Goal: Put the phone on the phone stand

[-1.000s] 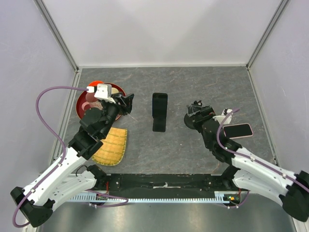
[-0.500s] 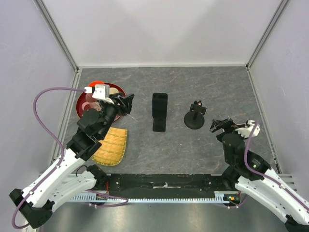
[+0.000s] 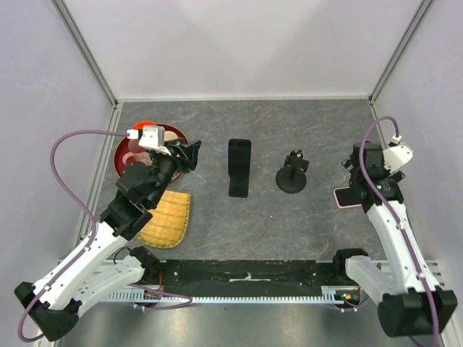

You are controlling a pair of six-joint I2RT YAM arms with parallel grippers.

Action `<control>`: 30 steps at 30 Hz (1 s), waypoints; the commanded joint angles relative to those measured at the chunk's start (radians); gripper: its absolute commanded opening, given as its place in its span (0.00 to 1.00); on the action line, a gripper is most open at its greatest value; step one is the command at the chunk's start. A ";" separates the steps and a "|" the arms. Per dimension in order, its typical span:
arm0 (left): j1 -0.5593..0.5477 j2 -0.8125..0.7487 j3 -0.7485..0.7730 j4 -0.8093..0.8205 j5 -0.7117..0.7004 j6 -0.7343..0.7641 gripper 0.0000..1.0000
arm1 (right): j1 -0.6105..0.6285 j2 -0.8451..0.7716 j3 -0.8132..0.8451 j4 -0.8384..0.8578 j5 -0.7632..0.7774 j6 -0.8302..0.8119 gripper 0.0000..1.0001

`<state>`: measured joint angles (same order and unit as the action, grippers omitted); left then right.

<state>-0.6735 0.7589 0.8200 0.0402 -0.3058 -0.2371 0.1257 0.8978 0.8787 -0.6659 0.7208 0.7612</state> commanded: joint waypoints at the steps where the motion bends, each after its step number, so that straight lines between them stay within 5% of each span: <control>1: 0.003 -0.012 0.038 0.021 0.000 -0.027 0.60 | -0.208 0.140 0.043 0.005 -0.329 -0.077 0.98; 8: 0.003 -0.013 0.039 0.020 0.005 -0.030 0.60 | -0.448 0.421 0.111 -0.113 -0.497 0.024 0.98; 16: 0.003 -0.009 0.039 0.020 0.013 -0.033 0.60 | -0.465 0.507 0.077 -0.029 -0.595 0.151 0.98; 30: 0.005 -0.001 0.042 0.018 0.011 -0.031 0.60 | -0.465 0.572 0.016 -0.024 -0.520 0.268 0.98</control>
<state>-0.6735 0.7586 0.8200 0.0402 -0.3042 -0.2386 -0.3363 1.4441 0.9031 -0.7074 0.1707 0.9752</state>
